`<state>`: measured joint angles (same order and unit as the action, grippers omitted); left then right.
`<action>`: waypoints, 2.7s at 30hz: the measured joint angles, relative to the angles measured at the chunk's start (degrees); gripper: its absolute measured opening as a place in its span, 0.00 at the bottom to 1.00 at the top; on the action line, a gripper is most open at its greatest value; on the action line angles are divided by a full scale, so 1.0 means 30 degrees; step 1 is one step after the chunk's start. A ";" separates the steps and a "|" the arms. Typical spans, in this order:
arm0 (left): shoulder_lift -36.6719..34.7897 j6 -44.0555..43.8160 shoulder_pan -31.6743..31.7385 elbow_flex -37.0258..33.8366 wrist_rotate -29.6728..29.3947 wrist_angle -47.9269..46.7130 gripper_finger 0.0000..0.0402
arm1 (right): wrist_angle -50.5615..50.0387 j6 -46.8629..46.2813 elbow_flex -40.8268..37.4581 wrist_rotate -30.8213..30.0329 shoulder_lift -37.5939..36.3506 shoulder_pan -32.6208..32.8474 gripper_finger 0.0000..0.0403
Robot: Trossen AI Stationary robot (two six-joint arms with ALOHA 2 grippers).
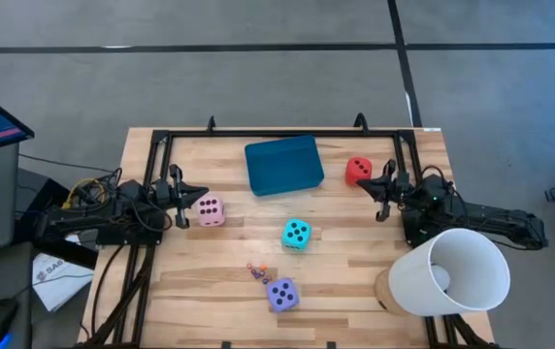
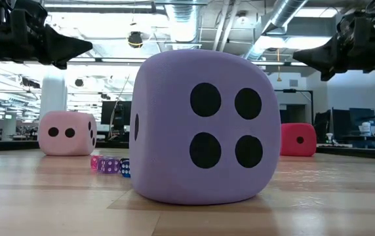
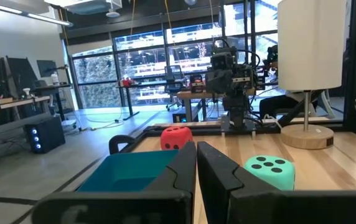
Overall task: Pick & Place Dice
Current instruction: Put the large red dice into the blue bin
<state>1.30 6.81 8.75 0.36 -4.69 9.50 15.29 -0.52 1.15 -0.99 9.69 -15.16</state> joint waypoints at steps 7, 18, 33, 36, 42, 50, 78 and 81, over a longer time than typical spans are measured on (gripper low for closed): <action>0.0000 0.0081 0.0000 0.0000 -0.0015 0.0000 0.01 | 0.0114 0.0707 0.0000 -0.1329 0.0007 0.0006 0.00; 0.2227 0.0074 0.0000 -0.0001 -0.0087 0.2013 0.01 | 0.0493 0.1412 -0.0007 -0.3231 0.0015 0.0006 0.00; 0.9396 0.0292 0.0000 -0.0002 -0.2421 0.8366 0.01 | 0.0721 0.1830 -0.0007 -0.3737 0.0038 0.0006 0.00; 1.0151 0.0292 0.0000 -0.0007 -0.3752 0.8472 0.01 | 0.0657 0.1829 -0.0007 -0.4648 0.0672 -0.0001 0.00; 1.0739 0.0292 0.0000 -0.0002 -0.4036 0.8816 0.01 | 0.0019 0.1824 0.1036 -0.5652 0.2684 -0.0001 0.00; 1.0739 0.0292 0.0000 -0.0001 -0.4116 0.8873 0.01 | -0.6447 0.1106 0.5035 -0.8700 0.5409 -0.0008 0.00; 1.0732 0.0278 0.0000 0.0000 -0.4082 0.8848 0.01 | -1.4208 -0.3554 1.0743 -0.5888 1.3138 -0.2414 0.00; 1.0732 0.0278 0.0000 -0.0002 -0.4068 0.8845 0.01 | -1.5085 -0.3438 1.0969 -0.4935 1.3488 -0.2751 0.00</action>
<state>33.50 7.64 8.75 0.35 -16.89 36.03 -29.97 -10.83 34.06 -15.79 50.16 -23.41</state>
